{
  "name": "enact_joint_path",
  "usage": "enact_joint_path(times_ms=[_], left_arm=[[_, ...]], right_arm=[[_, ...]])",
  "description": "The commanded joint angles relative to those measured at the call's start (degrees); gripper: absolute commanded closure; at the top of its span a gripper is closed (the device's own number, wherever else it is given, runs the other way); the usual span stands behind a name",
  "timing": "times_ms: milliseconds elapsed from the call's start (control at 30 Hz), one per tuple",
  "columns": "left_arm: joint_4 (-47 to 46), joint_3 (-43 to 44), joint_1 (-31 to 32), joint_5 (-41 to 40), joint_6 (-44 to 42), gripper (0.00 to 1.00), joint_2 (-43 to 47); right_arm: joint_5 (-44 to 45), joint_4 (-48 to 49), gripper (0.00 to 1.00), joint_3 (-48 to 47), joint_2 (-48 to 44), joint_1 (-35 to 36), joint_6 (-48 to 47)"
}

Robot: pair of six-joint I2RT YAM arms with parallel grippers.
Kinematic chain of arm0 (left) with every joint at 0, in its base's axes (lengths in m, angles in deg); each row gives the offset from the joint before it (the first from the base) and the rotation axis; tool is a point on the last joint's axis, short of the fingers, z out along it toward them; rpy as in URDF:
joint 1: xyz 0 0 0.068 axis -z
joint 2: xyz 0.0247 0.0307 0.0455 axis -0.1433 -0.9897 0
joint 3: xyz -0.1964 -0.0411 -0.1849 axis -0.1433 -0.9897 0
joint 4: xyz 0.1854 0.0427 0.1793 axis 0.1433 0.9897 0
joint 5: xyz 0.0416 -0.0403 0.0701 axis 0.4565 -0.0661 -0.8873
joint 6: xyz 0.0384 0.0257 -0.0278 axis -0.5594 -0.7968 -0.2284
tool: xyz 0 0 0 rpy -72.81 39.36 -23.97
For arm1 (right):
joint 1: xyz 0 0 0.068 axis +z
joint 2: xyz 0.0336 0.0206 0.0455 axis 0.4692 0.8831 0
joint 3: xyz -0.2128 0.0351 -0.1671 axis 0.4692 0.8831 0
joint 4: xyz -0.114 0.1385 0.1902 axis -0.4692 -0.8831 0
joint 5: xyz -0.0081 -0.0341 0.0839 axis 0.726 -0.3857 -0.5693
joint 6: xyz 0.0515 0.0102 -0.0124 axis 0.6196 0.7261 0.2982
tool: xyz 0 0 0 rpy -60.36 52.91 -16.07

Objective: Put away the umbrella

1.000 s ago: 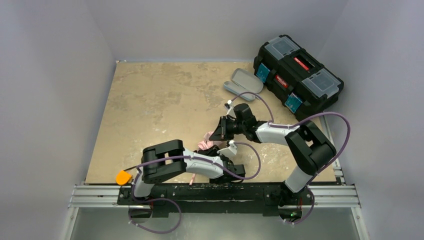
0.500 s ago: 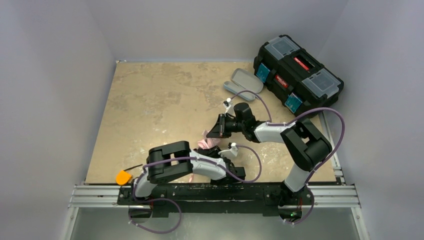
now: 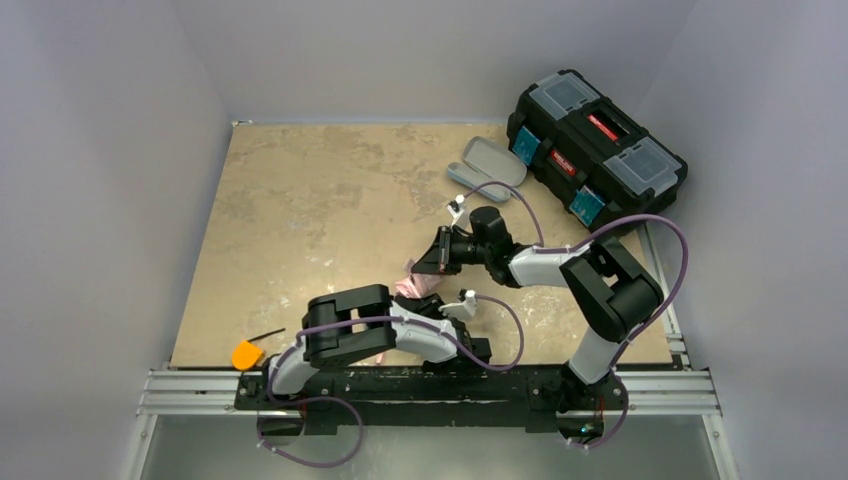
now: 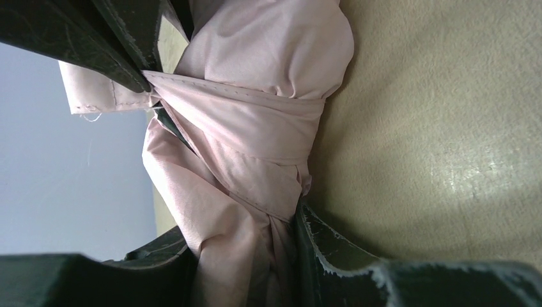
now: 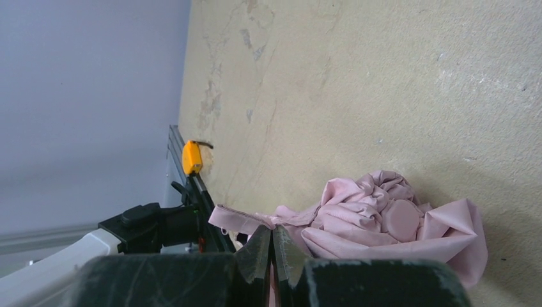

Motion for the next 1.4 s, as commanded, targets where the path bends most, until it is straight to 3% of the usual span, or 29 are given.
enact_joint_path(times_ms=[0,167,500,733,800,1000,1167,1367], left_arm=[[-6.4,0.0,1.9,13.8,0.5,1.0,-3.5],[-6.2,0.4,2.2,13.2,0.0,1.0,-4.4],[2.3,5.2,3.1,9.2,2.6,1.0,-9.3],[9.2,9.6,3.1,8.3,4.2,1.0,-13.8],[9.4,10.0,3.1,8.7,3.7,0.93,-13.6],[2.3,4.7,2.8,12.2,-2.4,0.4,-4.7],[2.0,3.5,1.6,14.6,-5.0,0.25,3.3],[-3.6,0.1,-1.0,22.2,-11.4,0.18,18.5]], right_arm=[[1.5,16.8,1.0,-2.9,-2.5,-1.1,3.9],[2.5,17.9,1.0,-3.4,-0.6,-1.0,4.9],[7.9,-12.8,1.0,-8.7,3.9,0.1,-7.2],[13.0,-19.9,1.0,-0.2,5.5,0.3,-10.4],[13.3,-18.4,1.0,2.2,6.4,0.3,-9.7],[13.9,-13.2,1.0,6.5,7.1,0.3,-8.8],[13.1,-10.0,1.0,8.2,6.8,0.3,-8.6],[13.0,-8.6,1.0,9.0,6.6,0.2,-8.5]])
